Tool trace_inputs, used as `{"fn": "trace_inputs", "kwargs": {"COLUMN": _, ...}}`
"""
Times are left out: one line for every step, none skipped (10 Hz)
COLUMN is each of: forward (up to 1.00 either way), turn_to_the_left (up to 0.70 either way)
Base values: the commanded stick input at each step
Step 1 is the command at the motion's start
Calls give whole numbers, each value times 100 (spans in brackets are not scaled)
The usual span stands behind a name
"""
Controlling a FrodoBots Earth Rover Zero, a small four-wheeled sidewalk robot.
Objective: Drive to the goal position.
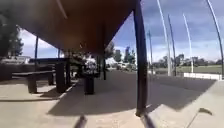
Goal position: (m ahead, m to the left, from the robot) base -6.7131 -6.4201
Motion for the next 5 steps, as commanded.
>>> {"fn": "trace_inputs", "kwargs": {"forward": 0, "turn_to_the_left": -70}}
{"fn": "trace_inputs", "kwargs": {"forward": 0, "turn_to_the_left": -70}}
{"fn": "trace_inputs", "kwargs": {"forward": 0, "turn_to_the_left": -70}}
{"fn": "trace_inputs", "kwargs": {"forward": 0, "turn_to_the_left": -70}}
{"fn": "trace_inputs", "kwargs": {"forward": 0, "turn_to_the_left": -70}}
